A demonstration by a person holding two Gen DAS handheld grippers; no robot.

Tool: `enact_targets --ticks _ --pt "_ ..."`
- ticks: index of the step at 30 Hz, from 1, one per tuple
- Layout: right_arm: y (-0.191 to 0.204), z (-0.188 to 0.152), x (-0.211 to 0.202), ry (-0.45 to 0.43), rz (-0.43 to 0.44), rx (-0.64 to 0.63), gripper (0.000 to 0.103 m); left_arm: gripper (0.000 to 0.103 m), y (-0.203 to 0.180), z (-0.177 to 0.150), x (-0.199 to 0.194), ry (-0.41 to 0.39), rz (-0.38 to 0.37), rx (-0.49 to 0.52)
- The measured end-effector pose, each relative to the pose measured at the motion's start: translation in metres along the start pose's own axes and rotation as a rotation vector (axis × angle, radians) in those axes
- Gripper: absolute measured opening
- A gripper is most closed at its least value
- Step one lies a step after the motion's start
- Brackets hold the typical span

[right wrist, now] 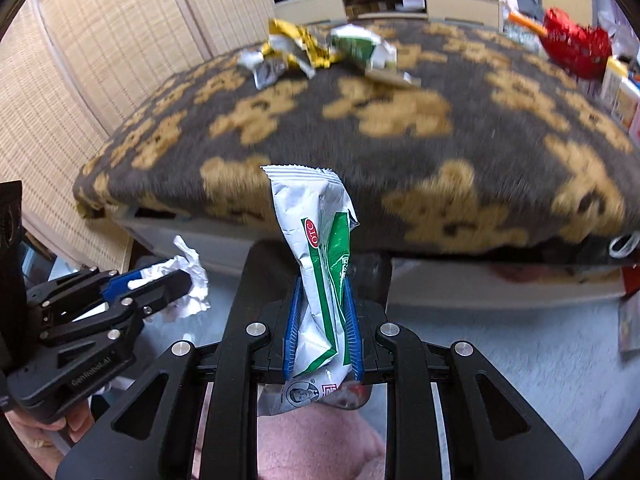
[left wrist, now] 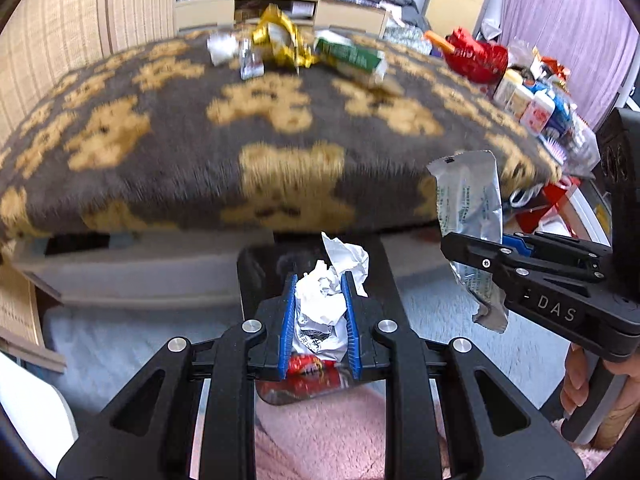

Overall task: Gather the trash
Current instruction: 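Carry both items down over the black bin and open both tools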

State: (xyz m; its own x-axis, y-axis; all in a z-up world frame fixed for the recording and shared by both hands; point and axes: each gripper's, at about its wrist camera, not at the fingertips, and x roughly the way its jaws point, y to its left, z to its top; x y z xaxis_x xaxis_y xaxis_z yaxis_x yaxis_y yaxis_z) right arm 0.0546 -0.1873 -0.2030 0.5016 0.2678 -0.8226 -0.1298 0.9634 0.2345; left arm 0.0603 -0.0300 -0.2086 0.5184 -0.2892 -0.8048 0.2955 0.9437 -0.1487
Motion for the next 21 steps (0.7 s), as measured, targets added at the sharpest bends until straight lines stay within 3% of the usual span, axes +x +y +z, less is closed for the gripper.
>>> enact_targets --ticks 12,21 --pt "-0.011 -0.024 0.063 0.160 0.020 0.057 0.022 0.021 0.018 -0.026 0.054 0.126 -0.003 -0.056" --pt "-0.012 -0.029 0.088 0.242 0.016 0.074 0.025 0.023 0.025 -0.036 0.084 0.213 -0.013 -0.070"
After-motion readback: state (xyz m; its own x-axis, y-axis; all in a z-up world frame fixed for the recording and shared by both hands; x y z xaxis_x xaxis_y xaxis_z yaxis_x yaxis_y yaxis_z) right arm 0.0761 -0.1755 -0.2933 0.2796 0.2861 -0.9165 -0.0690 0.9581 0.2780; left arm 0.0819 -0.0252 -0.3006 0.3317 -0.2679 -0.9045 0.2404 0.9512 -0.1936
